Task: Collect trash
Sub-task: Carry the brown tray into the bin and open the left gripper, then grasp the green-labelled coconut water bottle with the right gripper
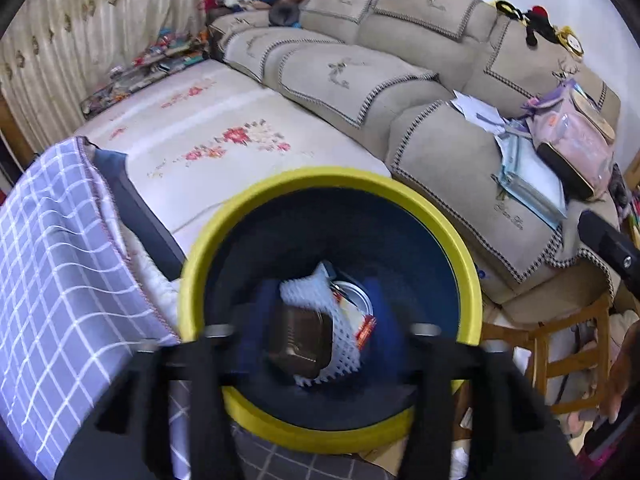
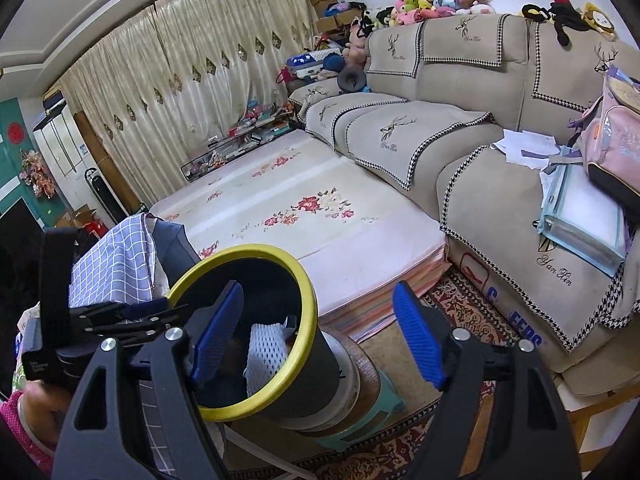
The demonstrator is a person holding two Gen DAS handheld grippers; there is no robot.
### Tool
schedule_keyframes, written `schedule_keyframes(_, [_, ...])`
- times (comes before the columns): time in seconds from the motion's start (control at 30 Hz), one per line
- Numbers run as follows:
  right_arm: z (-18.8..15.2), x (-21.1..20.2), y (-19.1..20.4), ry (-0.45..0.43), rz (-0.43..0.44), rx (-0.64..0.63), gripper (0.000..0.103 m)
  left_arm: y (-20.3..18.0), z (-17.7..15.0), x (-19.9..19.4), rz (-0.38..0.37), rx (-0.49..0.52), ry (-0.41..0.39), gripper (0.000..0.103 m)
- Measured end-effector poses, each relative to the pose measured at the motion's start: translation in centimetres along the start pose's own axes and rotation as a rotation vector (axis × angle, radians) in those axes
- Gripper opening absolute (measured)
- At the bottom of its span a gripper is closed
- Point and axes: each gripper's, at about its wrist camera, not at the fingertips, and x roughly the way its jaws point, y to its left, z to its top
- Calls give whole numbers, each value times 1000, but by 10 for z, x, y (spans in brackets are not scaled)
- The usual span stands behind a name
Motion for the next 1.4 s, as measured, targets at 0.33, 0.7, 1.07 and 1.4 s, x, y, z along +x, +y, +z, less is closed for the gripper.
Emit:
schedule_keyframes(0.33, [-7,7,20,23,27,-32,77,35,-29,-82,-2,-120,-138,78])
schedule_keyframes(0.7, [-29,22,101,99,149,-171,78,107,-151,-229,192,-313,-271,88])
schedule_keyframes(1.07, [-95,9,293,206,512,-459,78,182,-304,-341,476,-652,-361,91])
schedule_keyframes(1.4, [-179,-15,444,250,704,-682,78,208,-367,-383,543,-745,-405,91])
